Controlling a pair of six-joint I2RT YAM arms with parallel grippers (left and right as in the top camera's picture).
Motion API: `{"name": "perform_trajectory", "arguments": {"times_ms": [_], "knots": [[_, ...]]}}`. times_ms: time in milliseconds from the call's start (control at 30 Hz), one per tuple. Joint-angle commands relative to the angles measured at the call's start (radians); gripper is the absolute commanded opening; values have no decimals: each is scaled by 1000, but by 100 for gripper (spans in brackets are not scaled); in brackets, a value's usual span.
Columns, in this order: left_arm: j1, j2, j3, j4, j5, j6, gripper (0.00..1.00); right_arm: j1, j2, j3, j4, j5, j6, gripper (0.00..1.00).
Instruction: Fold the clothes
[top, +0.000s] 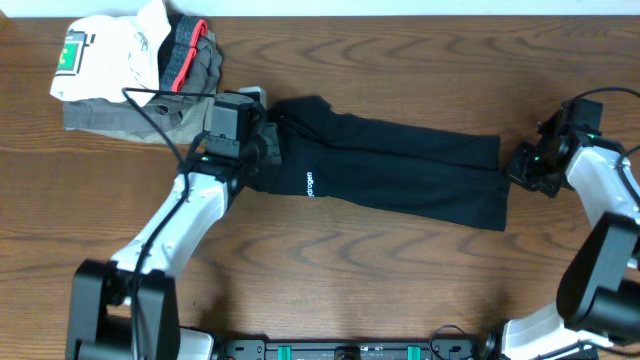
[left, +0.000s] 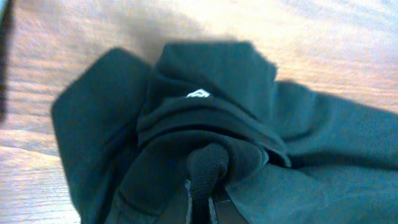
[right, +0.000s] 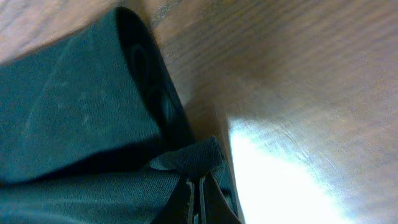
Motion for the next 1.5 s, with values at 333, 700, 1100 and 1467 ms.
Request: {"name": "perform_trajectory", "arguments": {"times_ms": [333, 700, 1100, 1467], "knots": [[-1, 74, 20, 51, -188, 9, 6, 26, 101, 3, 177, -44, -2, 1], [24, 68, 20, 58, -196, 7, 98, 18, 77, 10, 138, -117, -59, 76], [92, -23, 21, -29, -116, 8, 98, 45, 70, 6, 76, -82, -167, 88], [92, -23, 20, -102, -116, 8, 98, 134, 94, 3, 49, 163, -116, 76]]}}
